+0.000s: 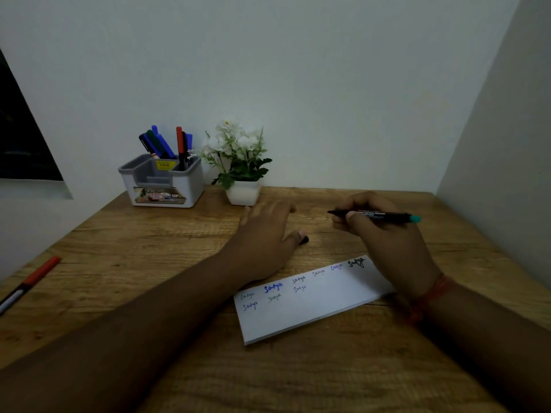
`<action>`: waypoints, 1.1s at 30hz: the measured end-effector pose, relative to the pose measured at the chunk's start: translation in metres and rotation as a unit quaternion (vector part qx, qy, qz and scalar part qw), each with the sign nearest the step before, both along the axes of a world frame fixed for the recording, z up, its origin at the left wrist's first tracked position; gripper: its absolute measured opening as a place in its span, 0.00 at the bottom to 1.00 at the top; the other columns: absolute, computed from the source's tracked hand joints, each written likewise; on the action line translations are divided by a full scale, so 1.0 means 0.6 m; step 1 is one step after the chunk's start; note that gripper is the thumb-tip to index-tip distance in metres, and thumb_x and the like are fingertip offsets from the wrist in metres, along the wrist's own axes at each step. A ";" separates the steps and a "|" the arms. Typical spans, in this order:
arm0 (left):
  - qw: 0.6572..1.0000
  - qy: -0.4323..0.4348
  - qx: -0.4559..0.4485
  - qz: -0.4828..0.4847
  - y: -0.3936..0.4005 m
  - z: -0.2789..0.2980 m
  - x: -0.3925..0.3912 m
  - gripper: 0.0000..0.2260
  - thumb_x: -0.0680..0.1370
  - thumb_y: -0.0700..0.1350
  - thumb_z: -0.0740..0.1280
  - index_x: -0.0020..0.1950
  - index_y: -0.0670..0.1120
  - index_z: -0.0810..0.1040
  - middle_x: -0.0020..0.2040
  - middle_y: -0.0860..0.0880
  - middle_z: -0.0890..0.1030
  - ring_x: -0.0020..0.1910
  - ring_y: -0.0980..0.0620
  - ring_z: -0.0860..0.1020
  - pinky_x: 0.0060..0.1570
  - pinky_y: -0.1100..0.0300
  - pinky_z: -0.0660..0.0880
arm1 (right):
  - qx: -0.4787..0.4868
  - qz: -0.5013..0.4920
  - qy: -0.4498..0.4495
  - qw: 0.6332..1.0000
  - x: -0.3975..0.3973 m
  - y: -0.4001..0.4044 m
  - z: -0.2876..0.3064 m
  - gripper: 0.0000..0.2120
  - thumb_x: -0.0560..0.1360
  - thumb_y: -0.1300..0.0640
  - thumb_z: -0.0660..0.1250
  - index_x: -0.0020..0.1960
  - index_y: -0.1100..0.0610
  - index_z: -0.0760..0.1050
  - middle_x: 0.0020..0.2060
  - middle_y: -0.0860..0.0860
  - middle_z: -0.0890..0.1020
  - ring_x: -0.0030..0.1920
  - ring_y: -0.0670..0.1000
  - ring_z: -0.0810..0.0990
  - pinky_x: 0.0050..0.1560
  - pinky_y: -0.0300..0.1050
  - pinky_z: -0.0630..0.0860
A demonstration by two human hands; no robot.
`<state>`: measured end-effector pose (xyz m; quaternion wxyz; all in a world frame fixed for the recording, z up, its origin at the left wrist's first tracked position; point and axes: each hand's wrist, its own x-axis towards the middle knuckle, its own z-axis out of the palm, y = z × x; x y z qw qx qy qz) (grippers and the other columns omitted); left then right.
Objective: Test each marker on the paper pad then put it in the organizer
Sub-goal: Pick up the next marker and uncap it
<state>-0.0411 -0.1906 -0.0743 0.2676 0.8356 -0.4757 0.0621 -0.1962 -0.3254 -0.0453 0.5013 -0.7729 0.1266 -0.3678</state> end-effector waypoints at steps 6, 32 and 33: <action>0.997 -0.039 0.062 0.016 0.002 -0.002 -0.007 0.30 0.81 0.63 0.53 0.79 0.54 0.49 0.81 0.51 0.46 0.79 0.48 0.40 0.75 0.38 0.43 | -0.017 -0.018 0.112 0.993 -0.017 0.023 0.013 0.06 0.71 0.64 0.72 0.43 0.56 0.77 0.41 0.52 0.84 0.45 0.53 0.84 0.52 0.57 0.82; 0.987 -0.072 0.147 0.007 -0.015 -0.036 -0.023 0.31 0.80 0.65 0.45 0.79 0.57 0.36 0.80 0.53 0.33 0.76 0.46 0.28 0.73 0.35 0.37 | -0.086 0.075 0.210 0.971 -0.044 0.050 -0.019 0.07 0.71 0.62 0.74 0.38 0.53 0.81 0.39 0.46 0.84 0.39 0.44 0.82 0.35 0.30 0.75; 0.986 -0.072 0.148 0.008 -0.015 -0.037 -0.023 0.31 0.80 0.65 0.45 0.79 0.57 0.36 0.80 0.53 0.33 0.76 0.46 0.29 0.73 0.35 0.37 | -0.085 0.074 0.212 0.971 -0.043 0.050 -0.020 0.07 0.71 0.62 0.74 0.38 0.53 0.81 0.39 0.46 0.84 0.39 0.44 0.82 0.35 0.31 0.76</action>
